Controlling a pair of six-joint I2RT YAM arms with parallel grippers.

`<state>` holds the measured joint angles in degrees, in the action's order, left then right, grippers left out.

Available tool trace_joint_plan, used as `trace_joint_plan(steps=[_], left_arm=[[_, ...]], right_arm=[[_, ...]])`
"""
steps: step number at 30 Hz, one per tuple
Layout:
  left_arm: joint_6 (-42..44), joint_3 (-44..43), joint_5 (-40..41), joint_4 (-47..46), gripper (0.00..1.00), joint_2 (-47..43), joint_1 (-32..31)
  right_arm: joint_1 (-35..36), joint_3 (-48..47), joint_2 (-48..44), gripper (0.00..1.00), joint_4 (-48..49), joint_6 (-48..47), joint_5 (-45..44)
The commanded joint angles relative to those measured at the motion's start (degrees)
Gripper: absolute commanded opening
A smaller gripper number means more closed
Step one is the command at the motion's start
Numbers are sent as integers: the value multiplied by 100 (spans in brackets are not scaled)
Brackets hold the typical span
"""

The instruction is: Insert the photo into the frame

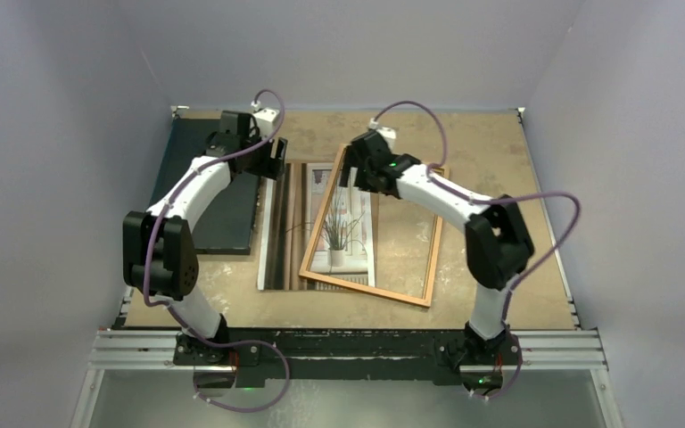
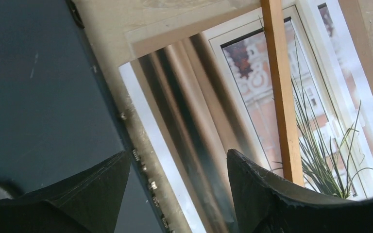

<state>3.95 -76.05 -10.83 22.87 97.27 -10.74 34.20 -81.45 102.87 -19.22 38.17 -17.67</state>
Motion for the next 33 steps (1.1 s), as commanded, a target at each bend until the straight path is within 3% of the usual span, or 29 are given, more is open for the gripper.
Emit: trace_joint_plan(steps=[1,8,19,29,33], left_arm=[[-210,-226,-436,563,72,-253,265],[-138,-266,-612,895,72,-235,741],[-30,169,-1050,909,71,-302,782],[317,1089,-414,491,67,-137,-82],[318,1211,-235,350,63,-20,-319]], right_arm=[[512,-1091,1026,94,-485,339,-319],[988,-2380,2201,84,-970,289,-589],[1145,-2597,2705,61,-853,118,-799],[1168,-2675,2812,54,-923,77,-918],[1166,-2594,2751,38,-964,86,-914]])
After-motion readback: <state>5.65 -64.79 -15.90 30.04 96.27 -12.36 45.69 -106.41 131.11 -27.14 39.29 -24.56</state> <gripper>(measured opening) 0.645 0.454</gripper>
